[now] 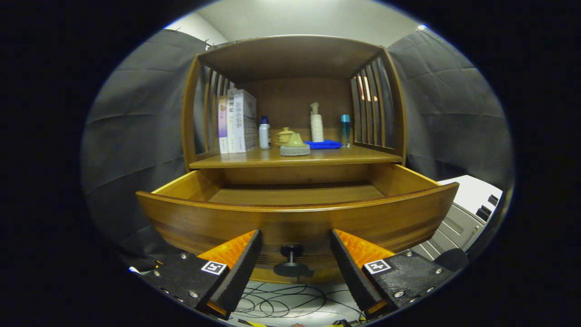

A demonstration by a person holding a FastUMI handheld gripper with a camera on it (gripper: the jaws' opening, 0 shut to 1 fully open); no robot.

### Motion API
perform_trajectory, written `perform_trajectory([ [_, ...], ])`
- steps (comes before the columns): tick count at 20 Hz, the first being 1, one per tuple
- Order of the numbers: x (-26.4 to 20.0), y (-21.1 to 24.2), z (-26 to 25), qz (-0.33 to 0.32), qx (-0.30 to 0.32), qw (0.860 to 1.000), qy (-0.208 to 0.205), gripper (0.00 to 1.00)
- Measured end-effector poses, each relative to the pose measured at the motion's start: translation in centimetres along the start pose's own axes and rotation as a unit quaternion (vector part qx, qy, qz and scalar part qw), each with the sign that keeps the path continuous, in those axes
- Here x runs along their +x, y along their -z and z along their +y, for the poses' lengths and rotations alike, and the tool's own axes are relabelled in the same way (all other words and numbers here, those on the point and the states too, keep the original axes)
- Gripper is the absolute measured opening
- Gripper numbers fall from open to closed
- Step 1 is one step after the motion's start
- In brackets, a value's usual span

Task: Pull open the drawer, take out the items inside it, and place them on the countertop above the cabinet.

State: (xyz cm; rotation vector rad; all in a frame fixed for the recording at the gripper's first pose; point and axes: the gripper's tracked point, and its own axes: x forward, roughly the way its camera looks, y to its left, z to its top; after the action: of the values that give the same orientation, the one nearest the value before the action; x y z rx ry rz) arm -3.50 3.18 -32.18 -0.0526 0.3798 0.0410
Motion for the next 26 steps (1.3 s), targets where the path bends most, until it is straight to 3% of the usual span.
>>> perform_trajectory([
  [10, 0.7, 0.4, 0.5, 0.002, -0.021, 1.000, 0.004, 0.95],
  [26, 8.3, -1.9, 0.3, -0.012, -0.027, 1.000, -0.004, 0.95],
])
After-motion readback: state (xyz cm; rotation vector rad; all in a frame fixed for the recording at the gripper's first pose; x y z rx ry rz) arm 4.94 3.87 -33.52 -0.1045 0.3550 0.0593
